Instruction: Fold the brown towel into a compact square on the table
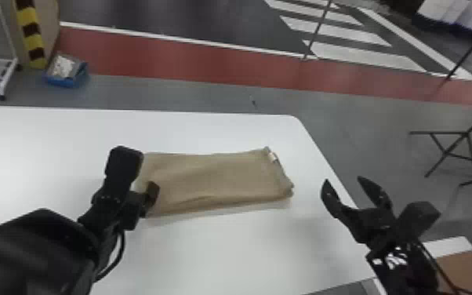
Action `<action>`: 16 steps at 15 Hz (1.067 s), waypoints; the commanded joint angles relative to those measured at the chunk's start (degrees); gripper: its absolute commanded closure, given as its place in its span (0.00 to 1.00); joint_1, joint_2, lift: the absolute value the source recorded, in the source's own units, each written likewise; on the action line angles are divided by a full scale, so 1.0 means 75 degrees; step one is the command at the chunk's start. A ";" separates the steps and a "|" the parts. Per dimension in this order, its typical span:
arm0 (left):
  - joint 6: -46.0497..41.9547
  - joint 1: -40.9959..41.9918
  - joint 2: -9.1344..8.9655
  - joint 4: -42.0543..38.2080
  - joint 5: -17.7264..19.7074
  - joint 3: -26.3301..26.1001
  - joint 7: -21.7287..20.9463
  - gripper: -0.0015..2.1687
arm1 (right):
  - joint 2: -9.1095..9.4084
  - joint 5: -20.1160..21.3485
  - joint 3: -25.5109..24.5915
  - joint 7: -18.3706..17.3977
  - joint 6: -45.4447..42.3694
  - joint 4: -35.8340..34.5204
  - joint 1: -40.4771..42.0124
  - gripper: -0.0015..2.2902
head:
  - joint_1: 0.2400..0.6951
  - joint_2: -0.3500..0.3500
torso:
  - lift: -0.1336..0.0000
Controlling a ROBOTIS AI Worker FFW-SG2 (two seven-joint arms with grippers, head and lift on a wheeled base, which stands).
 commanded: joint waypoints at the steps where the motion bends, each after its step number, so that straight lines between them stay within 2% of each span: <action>1: 0.0172 0.0050 0.0011 -0.0042 0.0015 -0.0035 -0.0028 0.25 | 0.0000 -0.0022 0.0006 0.0001 0.0000 0.0028 -0.0008 0.04 | 1.00 0.00 | 0.04; 3: 0.0312 0.0062 0.0011 -0.0065 0.0003 -0.0082 -0.0064 0.29 | 0.0000 -0.0034 0.0006 0.0001 0.0000 0.0028 0.0004 0.04 | 1.00 0.00 | 0.04; 5: 0.0312 0.0109 0.0011 -0.0136 -0.0043 -0.0117 -0.0087 0.45 | 0.0011 -0.0081 -0.0006 0.0001 0.0000 0.0063 0.0004 0.04 | 1.00 0.00 | 0.04; 6: 0.0312 0.0109 0.0023 -0.0183 -0.0079 -0.0153 -0.0122 0.48 | 0.0011 -0.0081 -0.0006 0.0001 0.0000 0.0063 0.0015 0.04 | 1.00 0.00 | 0.04; 8: 0.0312 0.0109 0.0034 -0.0288 -0.0219 -0.0199 -0.0169 0.60 | 0.0035 -0.0093 0.0006 0.0001 0.0000 0.0063 0.0062 0.04 | 1.00 0.00 | 0.04; 11: 0.0312 0.0191 0.0069 -0.0698 -0.0219 -0.0071 -0.0157 0.60 | 0.0058 -0.0116 0.0006 0.0001 -0.0024 -0.0031 0.0121 0.04 | 1.00 0.00 | 0.04; 13: 0.0476 0.0390 0.0198 -0.1073 -0.0219 0.0269 -0.0169 0.60 | 0.0070 -0.0139 0.0006 0.0001 -0.0024 -0.0089 0.0179 0.04 | 1.00 0.00 | 0.04; 16: 0.1390 0.0671 0.0573 -0.1940 -0.0219 0.0996 -0.0204 0.60 | 0.0082 -0.0163 0.0006 0.0001 -0.0047 -0.0195 0.0250 0.04 | 1.00 0.00 | 0.04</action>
